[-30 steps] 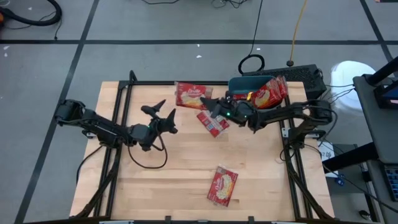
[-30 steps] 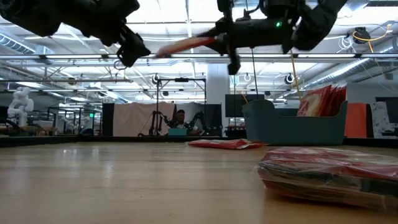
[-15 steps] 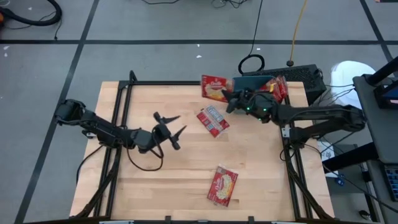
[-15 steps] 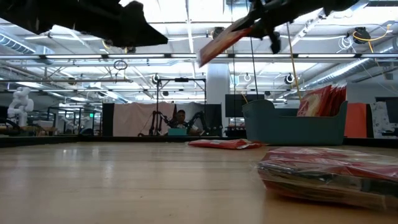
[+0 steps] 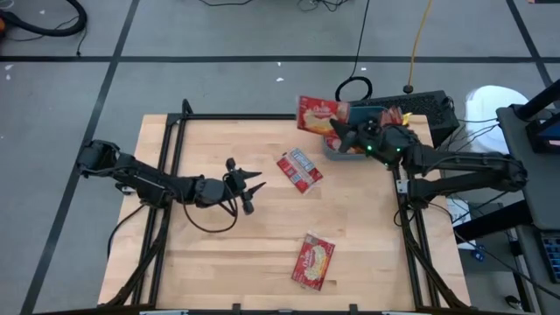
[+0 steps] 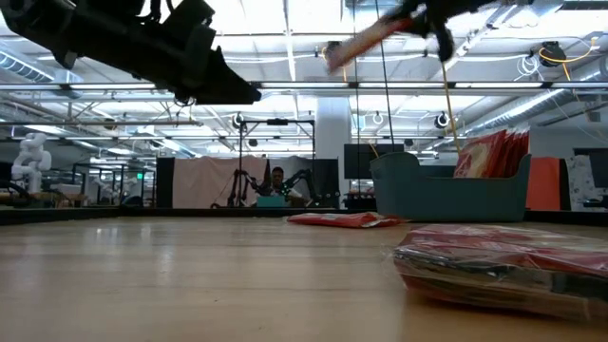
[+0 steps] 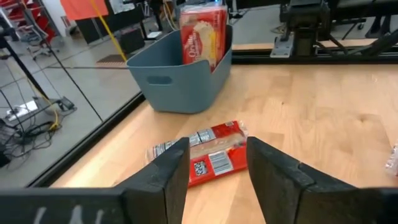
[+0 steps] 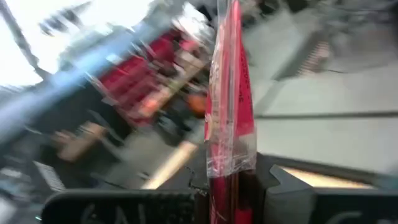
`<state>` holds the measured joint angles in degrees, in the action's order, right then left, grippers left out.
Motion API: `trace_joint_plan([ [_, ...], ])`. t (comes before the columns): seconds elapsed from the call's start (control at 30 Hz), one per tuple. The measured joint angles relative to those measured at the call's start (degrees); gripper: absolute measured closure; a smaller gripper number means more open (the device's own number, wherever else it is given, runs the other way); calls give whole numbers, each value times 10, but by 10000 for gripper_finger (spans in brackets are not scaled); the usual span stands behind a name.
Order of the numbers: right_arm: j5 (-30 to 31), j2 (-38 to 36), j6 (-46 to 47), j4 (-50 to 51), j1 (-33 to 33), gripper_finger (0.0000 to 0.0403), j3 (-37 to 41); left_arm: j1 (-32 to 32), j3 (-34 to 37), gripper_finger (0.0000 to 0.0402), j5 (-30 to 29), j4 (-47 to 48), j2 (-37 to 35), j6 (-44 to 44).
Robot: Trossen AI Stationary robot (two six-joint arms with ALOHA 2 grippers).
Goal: Sort popcorn bags into baskets
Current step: Put the popcorn bag into the blue bin
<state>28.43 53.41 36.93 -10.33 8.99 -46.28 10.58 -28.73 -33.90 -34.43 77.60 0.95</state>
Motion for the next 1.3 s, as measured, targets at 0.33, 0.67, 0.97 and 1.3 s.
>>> trace_joint_plan([
  [0.33, -30, 70, -46, 152, 7, 371, -118, -19, 0, 245, 38, -7, 0, -31],
  [0.67, 42, 94, -74, 518, 17, 371, -353, -18, 0, 245, 59, -9, 0, -41],
  [0.97, 74, 90, 11, 671, 64, 371, -334, -18, 0, 245, 58, -8, 0, -37],
  [1.3, 13, 90, 30, 646, 124, 371, -231, -18, 0, 245, 58, -5, 0, -43],
])
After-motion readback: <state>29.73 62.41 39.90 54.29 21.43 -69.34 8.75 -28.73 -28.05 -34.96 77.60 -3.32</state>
